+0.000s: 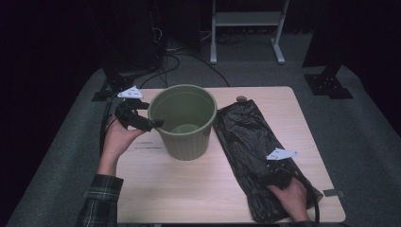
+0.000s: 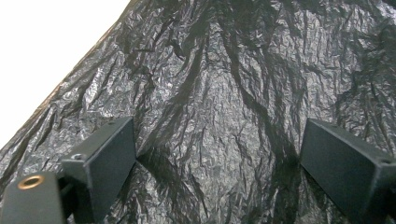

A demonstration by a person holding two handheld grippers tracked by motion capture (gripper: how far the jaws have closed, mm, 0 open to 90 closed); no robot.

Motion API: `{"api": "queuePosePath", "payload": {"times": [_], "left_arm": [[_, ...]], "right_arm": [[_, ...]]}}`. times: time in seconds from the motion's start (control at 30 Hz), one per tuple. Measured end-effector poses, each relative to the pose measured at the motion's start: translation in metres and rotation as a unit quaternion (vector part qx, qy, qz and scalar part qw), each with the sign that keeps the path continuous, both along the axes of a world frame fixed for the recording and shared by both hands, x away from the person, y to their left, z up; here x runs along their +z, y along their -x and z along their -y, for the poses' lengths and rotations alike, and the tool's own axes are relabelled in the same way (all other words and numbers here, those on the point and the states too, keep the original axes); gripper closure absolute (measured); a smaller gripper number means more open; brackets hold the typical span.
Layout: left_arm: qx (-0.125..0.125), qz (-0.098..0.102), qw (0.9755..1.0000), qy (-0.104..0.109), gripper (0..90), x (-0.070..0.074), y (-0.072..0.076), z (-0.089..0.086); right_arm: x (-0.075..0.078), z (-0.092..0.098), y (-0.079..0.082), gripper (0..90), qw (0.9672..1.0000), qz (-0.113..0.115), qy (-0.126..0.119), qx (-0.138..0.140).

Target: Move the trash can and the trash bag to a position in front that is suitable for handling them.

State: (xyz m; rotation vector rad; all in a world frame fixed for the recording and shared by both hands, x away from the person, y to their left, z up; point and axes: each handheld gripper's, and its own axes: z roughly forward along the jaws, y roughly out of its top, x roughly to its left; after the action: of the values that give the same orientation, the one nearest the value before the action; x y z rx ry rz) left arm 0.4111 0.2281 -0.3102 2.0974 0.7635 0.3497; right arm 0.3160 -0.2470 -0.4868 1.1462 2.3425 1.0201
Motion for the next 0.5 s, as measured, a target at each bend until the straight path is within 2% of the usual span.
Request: {"api": "queuePosePath", "payload": {"times": [0.3,0.5], "left_arm": [[-0.016,0.013,0.9998,0.0,0.0,0.0,0.029,0.016],[-0.024,0.014,0.9996,0.006,0.0,-0.002,0.039,0.022]], "right_arm": [[0.0,0.0,0.0,9.3,1.0,-0.001,0.0,0.0],[0.0,0.0,0.0,9.3,1.0,-0.001,0.0,0.0]]}}
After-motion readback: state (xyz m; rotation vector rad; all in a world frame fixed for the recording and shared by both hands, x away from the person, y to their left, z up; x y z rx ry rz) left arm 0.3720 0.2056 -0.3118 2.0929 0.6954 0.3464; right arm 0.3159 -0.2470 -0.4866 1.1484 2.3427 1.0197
